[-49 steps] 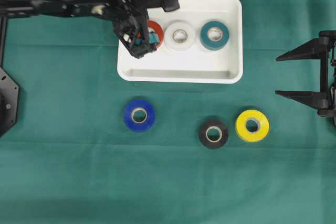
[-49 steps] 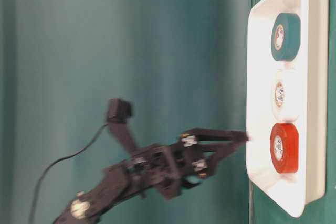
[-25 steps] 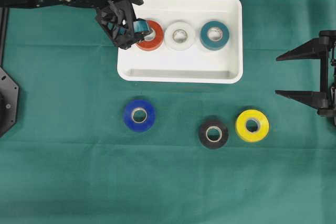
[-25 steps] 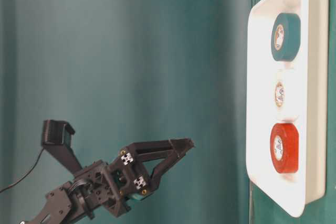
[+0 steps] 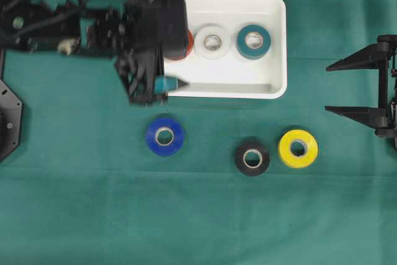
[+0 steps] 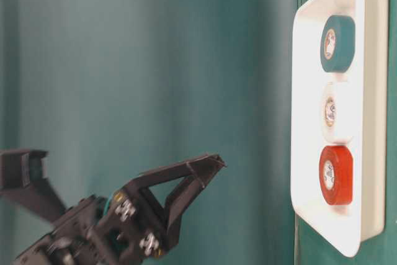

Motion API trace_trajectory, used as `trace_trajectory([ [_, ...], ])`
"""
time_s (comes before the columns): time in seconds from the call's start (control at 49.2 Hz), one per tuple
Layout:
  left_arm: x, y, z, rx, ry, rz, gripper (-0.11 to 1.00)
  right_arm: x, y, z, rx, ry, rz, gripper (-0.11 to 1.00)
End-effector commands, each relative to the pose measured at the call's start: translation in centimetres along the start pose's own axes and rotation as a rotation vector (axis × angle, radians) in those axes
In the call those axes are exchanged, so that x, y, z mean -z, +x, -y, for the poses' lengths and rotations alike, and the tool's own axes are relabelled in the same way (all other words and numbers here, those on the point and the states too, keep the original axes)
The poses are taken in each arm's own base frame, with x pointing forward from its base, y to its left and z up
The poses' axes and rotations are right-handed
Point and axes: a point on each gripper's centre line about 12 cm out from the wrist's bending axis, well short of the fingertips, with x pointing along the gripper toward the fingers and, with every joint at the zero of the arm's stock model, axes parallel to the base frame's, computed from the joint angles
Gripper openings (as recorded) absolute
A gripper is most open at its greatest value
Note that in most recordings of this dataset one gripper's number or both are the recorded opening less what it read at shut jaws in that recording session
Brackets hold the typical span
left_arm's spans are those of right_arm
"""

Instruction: Pick up the tape from a random location and place it into the white case.

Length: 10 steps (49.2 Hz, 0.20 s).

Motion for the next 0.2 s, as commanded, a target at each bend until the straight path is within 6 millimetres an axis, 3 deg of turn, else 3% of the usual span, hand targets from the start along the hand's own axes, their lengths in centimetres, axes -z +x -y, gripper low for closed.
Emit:
trace_trajectory([
  [0.0, -1.1, -1.6, 1.6, 0.025, 0.027, 0.086, 0.97, -1.0, 0.1, 0.0, 0.000, 0.001, 0.020, 0.86],
  [0.183, -1.0, -2.3, 4.6, 0.082, 0.077, 0.139, 0.97, -1.1, 0.0, 0.0, 0.000, 0.003, 0.021, 0.86],
])
